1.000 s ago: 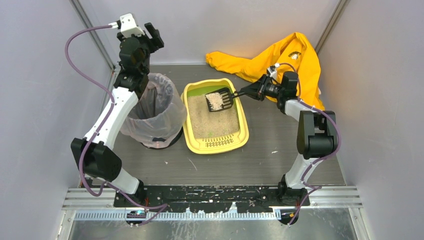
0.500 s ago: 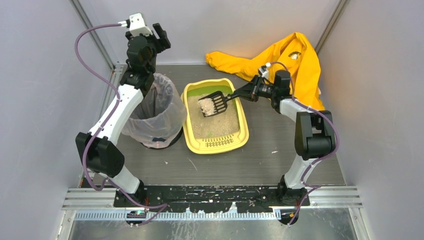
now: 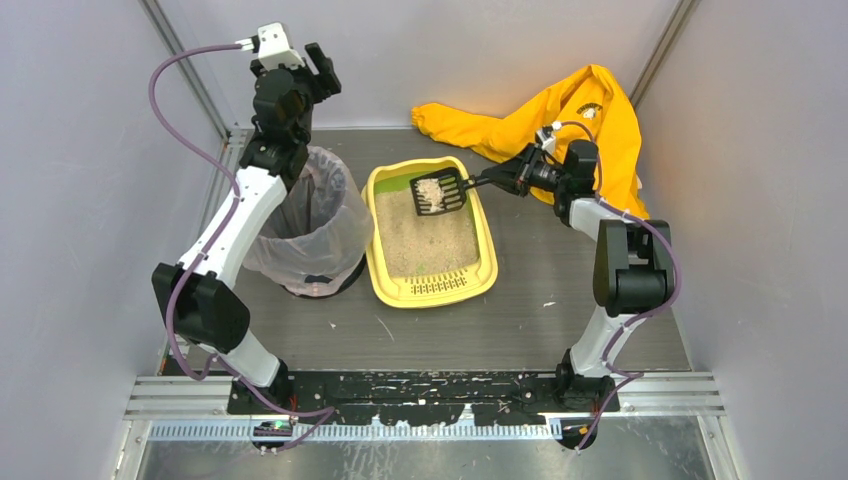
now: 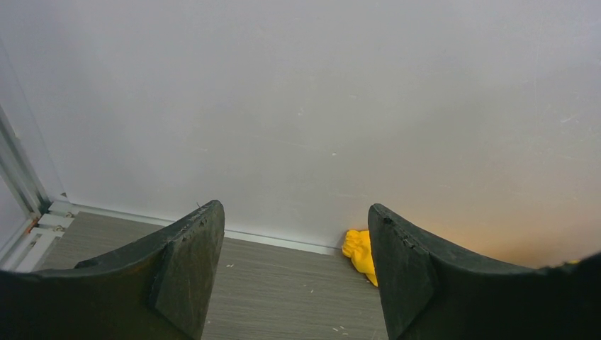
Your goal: Clean the litter box
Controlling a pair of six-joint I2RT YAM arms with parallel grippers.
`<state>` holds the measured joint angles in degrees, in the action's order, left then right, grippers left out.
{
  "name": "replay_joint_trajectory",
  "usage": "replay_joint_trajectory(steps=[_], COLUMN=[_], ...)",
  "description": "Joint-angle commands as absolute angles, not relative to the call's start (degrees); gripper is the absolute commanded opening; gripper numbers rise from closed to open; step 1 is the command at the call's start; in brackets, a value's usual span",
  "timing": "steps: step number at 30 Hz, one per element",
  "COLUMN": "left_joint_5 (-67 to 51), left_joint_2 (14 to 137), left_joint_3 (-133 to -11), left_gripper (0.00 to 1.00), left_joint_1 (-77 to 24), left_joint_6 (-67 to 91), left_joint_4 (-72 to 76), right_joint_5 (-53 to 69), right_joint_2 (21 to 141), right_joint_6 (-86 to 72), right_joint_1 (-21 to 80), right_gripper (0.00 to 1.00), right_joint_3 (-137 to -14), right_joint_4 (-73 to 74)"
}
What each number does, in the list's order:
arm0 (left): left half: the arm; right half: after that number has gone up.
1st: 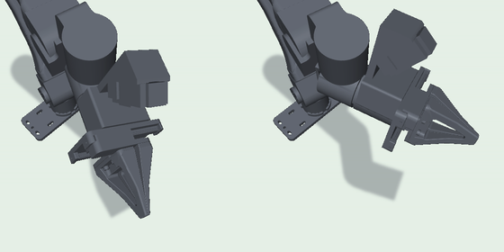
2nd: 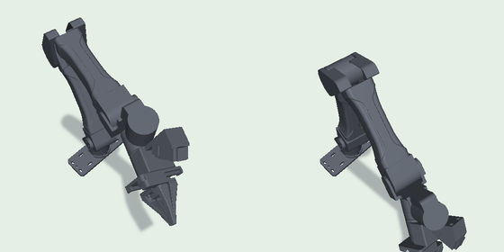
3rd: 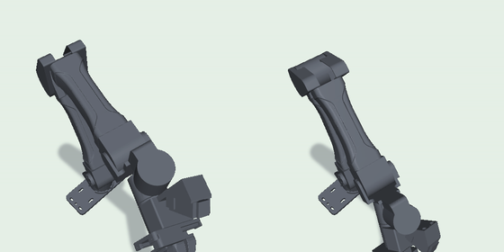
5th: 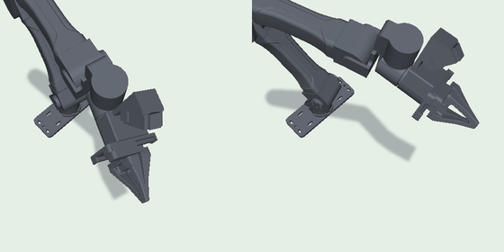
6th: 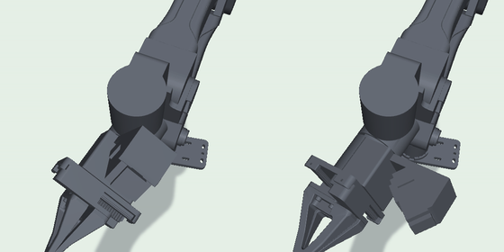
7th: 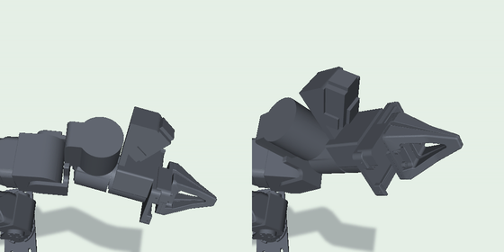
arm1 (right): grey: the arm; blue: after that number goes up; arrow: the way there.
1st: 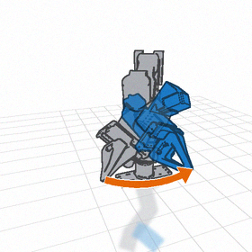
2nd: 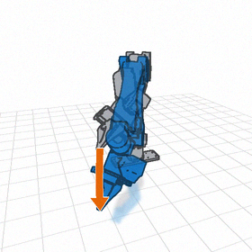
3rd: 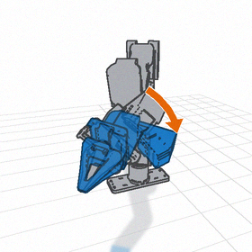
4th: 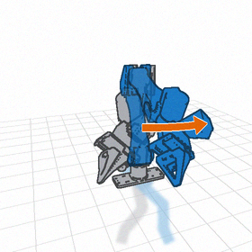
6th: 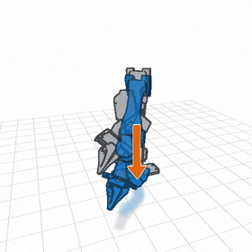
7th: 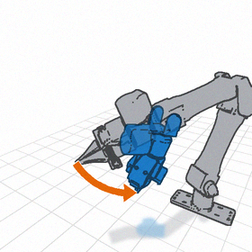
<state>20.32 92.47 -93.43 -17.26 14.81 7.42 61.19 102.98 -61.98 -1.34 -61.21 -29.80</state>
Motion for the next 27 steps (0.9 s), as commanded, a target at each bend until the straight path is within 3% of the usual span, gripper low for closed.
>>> replay_joint_trajectory(steps=[1, 5, 9, 20, 24, 27], left_joint_5=[19.68, 19.54, 19.61, 19.36, 19.46, 19.32], left_joint_2=[92.34, 92.78, 92.59, 93.21, 92.71, 93.05], left_joint_3=[-95.81, -96.38, -96.0, -96.39, -95.89, -95.86], left_gripper=[0.74, 0.74, 0.74, 0.74, 0.74, 0.73], left_joint_1=[-17.42, -17.41, -17.4, -17.6, -17.58, -17.58], left_joint_6=[14.46, 14.46, 14.34, 14.59, 14.2, 14.63], left_joint_4=[9.72, 9.69, 9.8, 9.77, 9.61, 9.74], right_joint_5=[62.74, 60.64, 62.45, 61.31, 62.11, 62.26], right_joint_2=[104.76, 102.66, 104.08, 103.43, 105.22, 104.74], right_joint_6=[-64.9, -53.81, -57.53, -51.9, -58.21, -50.92], right_joint_1=[-0.27, 1.32, -0.17, 2.04, -0.07, 4.87], right_gripper=[0.01, 0.01, 0.01, 0.01, 0.01, 0.01], right_joint_3=[-63.65, -65.21, -64.9, -66.8, -66.46, -69.33], right_joint_4=[-35.86, -21.62, -25.32, -18.58, -25.93, -17.17])
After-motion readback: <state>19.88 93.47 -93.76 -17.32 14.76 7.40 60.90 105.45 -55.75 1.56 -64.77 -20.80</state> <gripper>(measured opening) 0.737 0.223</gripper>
